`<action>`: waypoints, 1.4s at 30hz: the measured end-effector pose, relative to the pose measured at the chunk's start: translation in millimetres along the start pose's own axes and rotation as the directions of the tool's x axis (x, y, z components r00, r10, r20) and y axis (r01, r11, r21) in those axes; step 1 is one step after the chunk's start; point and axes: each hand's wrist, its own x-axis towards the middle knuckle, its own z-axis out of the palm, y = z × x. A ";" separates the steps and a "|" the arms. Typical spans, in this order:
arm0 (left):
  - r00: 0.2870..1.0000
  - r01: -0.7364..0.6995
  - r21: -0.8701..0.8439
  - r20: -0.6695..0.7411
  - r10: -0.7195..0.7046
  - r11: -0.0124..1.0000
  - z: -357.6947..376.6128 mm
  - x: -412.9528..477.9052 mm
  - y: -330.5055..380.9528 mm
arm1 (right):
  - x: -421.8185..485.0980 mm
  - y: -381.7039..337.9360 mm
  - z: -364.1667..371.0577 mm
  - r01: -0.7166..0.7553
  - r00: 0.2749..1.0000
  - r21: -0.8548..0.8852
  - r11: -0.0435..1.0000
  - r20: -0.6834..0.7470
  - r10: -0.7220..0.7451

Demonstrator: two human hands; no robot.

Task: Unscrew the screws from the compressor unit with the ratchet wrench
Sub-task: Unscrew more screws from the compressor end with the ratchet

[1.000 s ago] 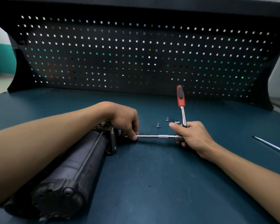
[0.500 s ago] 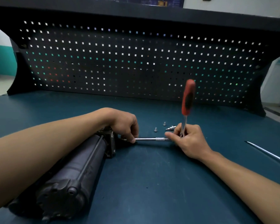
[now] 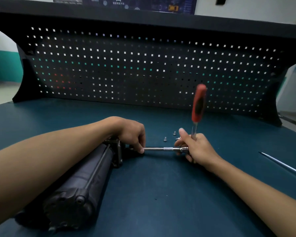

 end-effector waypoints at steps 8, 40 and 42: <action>1.000 -0.001 -0.012 -0.006 0.001 1.000 2.4 2.1 -2.6 | 5.7 -3.4 -4.0 -0.338 0.940 0.194 0.921 0.122 0.319; 0.999 0.031 0.026 0.016 -0.032 0.999 1.2 -2.4 -0.1 | 5.1 38.3 -15.0 0.618 0.783 -0.427 0.660 0.257 -0.567; 0.999 0.033 0.018 0.006 -0.034 0.999 0.7 -1.6 -0.5 | 4.0 38.4 -11.2 0.594 0.801 -0.406 0.694 0.215 -0.559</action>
